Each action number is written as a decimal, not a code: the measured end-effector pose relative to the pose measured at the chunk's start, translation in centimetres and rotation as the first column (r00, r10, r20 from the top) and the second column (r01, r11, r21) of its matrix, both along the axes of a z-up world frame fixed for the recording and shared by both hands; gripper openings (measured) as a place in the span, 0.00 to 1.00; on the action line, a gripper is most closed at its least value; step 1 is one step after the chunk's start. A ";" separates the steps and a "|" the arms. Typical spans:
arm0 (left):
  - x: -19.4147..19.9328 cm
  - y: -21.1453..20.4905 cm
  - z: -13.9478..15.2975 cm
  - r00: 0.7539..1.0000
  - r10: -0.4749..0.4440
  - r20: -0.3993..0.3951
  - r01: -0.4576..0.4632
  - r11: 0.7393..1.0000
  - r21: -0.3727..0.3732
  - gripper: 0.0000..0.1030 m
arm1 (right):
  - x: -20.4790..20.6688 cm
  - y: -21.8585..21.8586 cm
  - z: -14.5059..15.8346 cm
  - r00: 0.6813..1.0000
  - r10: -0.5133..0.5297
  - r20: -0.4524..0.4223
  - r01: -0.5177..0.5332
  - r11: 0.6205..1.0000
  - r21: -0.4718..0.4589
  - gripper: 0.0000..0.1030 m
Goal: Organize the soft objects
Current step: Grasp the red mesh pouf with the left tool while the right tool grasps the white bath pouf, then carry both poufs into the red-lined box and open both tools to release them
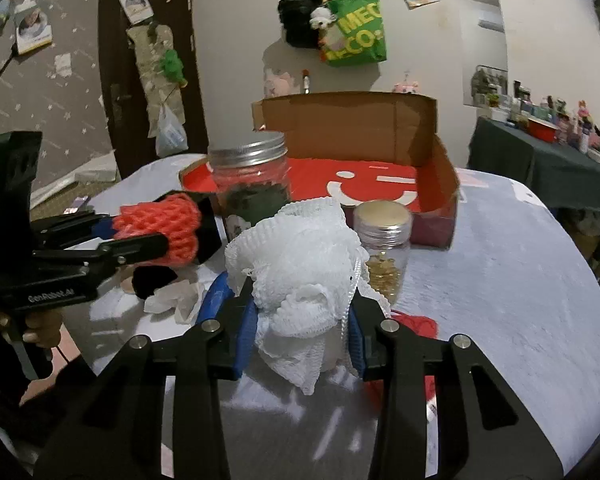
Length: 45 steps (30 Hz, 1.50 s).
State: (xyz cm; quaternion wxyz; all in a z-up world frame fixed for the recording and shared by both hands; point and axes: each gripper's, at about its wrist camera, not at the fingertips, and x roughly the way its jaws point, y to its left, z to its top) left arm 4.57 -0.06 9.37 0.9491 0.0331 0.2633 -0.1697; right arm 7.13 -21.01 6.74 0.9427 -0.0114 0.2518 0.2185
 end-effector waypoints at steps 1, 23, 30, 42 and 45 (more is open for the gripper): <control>0.0 0.2 0.3 1.000 0.004 0.001 -0.004 1.000 -0.004 0.45 | -0.2 -0.3 0.3 1.000 -0.012 0.009 0.012 1.000 0.008 0.34; 6.7 3.5 9.0 0.995 -0.053 0.084 0.052 0.998 0.024 0.45 | 5.3 -2.3 10.1 0.995 0.002 0.098 -0.006 0.999 0.037 0.33; 12.7 2.8 11.0 0.992 -0.121 0.032 0.119 0.990 0.070 0.45 | 11.7 -0.9 13.8 0.993 0.068 0.095 -0.066 0.998 -0.021 0.33; 25.5 0.2 8.0 0.977 -0.128 -0.168 0.152 0.978 0.143 0.45 | 28.3 4.1 9.9 0.982 0.007 -0.190 -0.039 0.985 -0.165 0.33; 28.4 -0.7 6.1 0.968 -0.119 -0.220 0.157 0.974 0.163 0.45 | 31.1 5.2 7.7 0.966 -0.021 -0.258 -0.031 0.980 -0.197 0.33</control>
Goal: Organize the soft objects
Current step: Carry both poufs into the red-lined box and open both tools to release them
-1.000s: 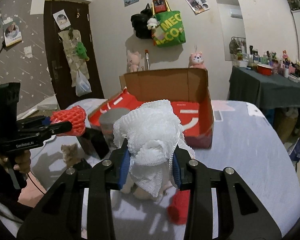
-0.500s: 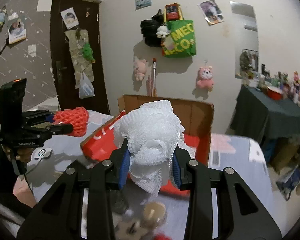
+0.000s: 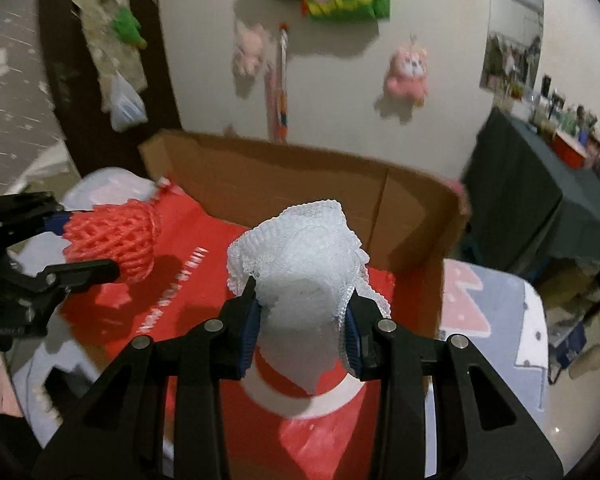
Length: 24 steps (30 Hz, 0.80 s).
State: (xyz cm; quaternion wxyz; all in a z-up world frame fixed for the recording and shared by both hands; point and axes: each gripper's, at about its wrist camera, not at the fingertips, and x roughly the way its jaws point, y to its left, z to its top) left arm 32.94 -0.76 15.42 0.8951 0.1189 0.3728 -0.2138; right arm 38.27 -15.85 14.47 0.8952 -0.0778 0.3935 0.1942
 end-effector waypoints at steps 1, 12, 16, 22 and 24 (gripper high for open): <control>0.8 -0.3 -0.6 1.000 0.003 -0.009 -0.003 1.000 0.012 0.45 | 1.1 0.3 -0.8 1.000 -0.007 -0.031 0.007 1.000 -0.007 0.33; 6.8 -1.9 -5.5 0.995 0.061 -0.084 -0.054 0.996 0.075 0.47 | 5.7 2.4 -4.4 0.993 -0.052 -0.106 0.044 0.996 -0.076 0.34; 7.8 -1.9 -7.1 0.988 0.106 -0.111 -0.095 0.990 0.101 0.48 | 6.9 2.5 -5.6 0.988 -0.073 -0.134 0.064 0.996 -0.069 0.35; 7.9 -1.5 -8.0 0.982 0.135 -0.135 -0.121 0.987 0.103 0.50 | 6.7 2.5 -6.4 0.987 -0.075 -0.145 0.064 0.995 -0.074 0.41; 7.8 -1.4 -8.0 0.981 0.137 -0.140 -0.123 0.987 0.105 0.49 | 6.7 2.5 -6.4 0.986 -0.073 -0.153 0.064 0.996 -0.066 0.43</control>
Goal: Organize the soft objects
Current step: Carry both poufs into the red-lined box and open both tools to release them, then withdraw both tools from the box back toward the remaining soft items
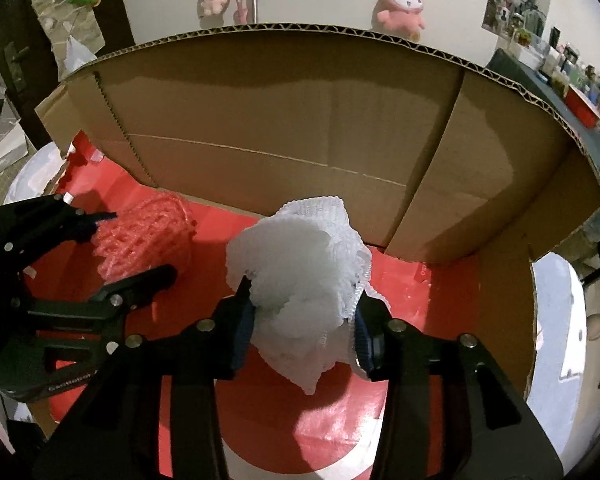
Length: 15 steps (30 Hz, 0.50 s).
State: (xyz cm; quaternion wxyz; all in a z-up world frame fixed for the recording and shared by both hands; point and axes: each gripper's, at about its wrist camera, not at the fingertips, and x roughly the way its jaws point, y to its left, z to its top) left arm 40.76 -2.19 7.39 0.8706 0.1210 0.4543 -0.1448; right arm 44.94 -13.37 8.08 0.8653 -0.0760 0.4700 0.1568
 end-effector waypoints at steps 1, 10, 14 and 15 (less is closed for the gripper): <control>0.0 -0.1 -0.1 1.000 -0.001 -0.004 0.001 1.000 0.001 0.50 | 0.0 0.0 -0.1 1.000 -0.001 -0.003 0.001 1.000 0.003 0.44; -1.0 -0.2 0.2 1.000 -0.002 0.005 0.002 1.000 -0.005 0.54 | 0.1 0.0 0.1 1.000 -0.008 -0.006 0.008 1.000 -0.001 0.51; -1.7 0.2 0.9 1.000 0.003 0.012 -0.003 0.999 -0.032 0.62 | 0.1 -0.1 0.3 1.000 -0.021 -0.002 0.021 1.000 -0.002 0.56; -2.0 0.2 1.0 1.000 0.004 0.017 -0.003 0.999 -0.035 0.66 | 0.0 -0.2 0.4 1.000 -0.026 -0.002 0.026 1.000 -0.004 0.57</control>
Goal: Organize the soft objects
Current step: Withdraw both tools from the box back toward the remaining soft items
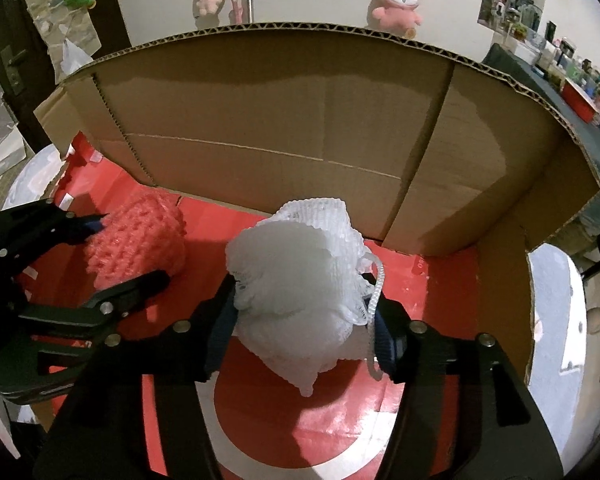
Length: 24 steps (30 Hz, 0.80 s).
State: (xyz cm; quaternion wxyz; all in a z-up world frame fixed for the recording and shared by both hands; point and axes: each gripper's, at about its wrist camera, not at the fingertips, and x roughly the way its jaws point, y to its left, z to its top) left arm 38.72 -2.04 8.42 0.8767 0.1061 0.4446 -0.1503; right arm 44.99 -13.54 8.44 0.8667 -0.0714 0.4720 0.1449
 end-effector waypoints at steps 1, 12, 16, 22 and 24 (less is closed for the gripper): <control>-0.3 0.0 0.2 1.000 0.001 0.009 -0.001 1.000 0.000 0.69 | -0.1 0.0 0.0 1.000 -0.004 0.000 0.004 1.000 0.000 0.59; -3.6 2.0 4.4 0.995 0.035 0.089 -0.025 0.994 -0.108 0.83 | -2.5 -0.6 2.8 0.998 -0.026 0.052 0.025 0.999 0.019 0.68; -6.0 2.9 6.8 0.986 0.057 0.155 -0.034 0.988 -0.151 0.93 | -4.6 -1.0 5.0 0.994 -0.034 0.102 0.031 0.999 0.027 0.70; -10.7 3.8 10.5 0.967 0.084 0.242 -0.034 0.979 -0.201 0.98 | -10.3 -1.8 9.4 0.974 -0.017 0.225 0.002 0.998 0.070 0.80; -12.9 3.9 11.7 0.954 0.083 0.287 -0.023 0.978 -0.206 1.00 | -12.6 -2.1 10.8 0.965 -0.012 0.260 -0.012 0.996 0.089 0.80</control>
